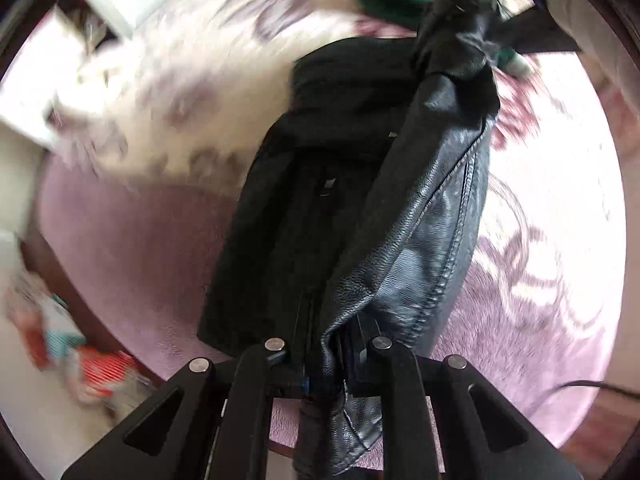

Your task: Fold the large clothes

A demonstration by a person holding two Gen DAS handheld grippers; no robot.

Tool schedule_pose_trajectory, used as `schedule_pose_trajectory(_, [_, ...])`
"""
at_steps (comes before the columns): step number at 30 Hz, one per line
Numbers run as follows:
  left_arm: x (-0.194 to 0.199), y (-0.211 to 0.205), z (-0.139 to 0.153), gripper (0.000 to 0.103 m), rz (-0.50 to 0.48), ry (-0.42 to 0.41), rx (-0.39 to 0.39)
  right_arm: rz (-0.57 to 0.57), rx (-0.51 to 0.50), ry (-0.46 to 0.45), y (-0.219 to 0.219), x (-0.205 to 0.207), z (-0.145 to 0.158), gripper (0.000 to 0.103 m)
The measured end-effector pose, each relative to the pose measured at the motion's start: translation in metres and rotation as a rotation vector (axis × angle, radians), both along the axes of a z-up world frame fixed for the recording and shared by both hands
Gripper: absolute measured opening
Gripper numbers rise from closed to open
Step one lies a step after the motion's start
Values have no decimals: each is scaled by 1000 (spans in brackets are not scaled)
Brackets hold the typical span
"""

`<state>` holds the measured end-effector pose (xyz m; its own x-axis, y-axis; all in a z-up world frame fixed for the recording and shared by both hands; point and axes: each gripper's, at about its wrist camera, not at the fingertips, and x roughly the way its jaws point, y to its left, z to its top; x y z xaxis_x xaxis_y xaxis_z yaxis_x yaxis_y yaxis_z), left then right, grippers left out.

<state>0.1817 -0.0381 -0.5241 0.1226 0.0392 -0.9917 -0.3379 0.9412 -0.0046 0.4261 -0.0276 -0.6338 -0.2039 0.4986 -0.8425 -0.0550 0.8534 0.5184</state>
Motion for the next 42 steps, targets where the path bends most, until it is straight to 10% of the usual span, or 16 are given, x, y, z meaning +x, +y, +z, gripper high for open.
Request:
schedule_pose_trajectory(7, [-19,130,-78,14,271,19,-406,92,-231,81,97,-6,-73,29])
schedule_pose_trajectory(10, [-32,151,-102,24,307,40,-513,58,-185,176,115,-2,-92,63])
schedule_pose_trajectory(13, [-54,163,-106,33,313,21,-576,39,-43,235,111,4,-78,70])
schedule_pose_trajectory(17, [-73,174,-97,43,334,67,-507,37,102,198,60,7,-51,71])
schedule_pose_trajectory(20, [-81,177,-82,43,361,42,-484,50,-17,81,-3,8,-39,71])
schedule_pose_trajectory(26, [-47,159,-64,44,290,-61,-391,61,-58,17,-97,16,-94,72])
schedule_pose_trajectory(33, [21,110,-79,81,169,-10,-287,10,319,-26,-96,36,-158,78])
schedule_pose_trajectory(38, [50,74,-77,82,128,26,-221,-215,358,18,-121,22,-161,21])
schedule_pose_trajectory(42, [59,48,-67,82,107,55,-215,-502,383,58,-196,-32,-131,17])
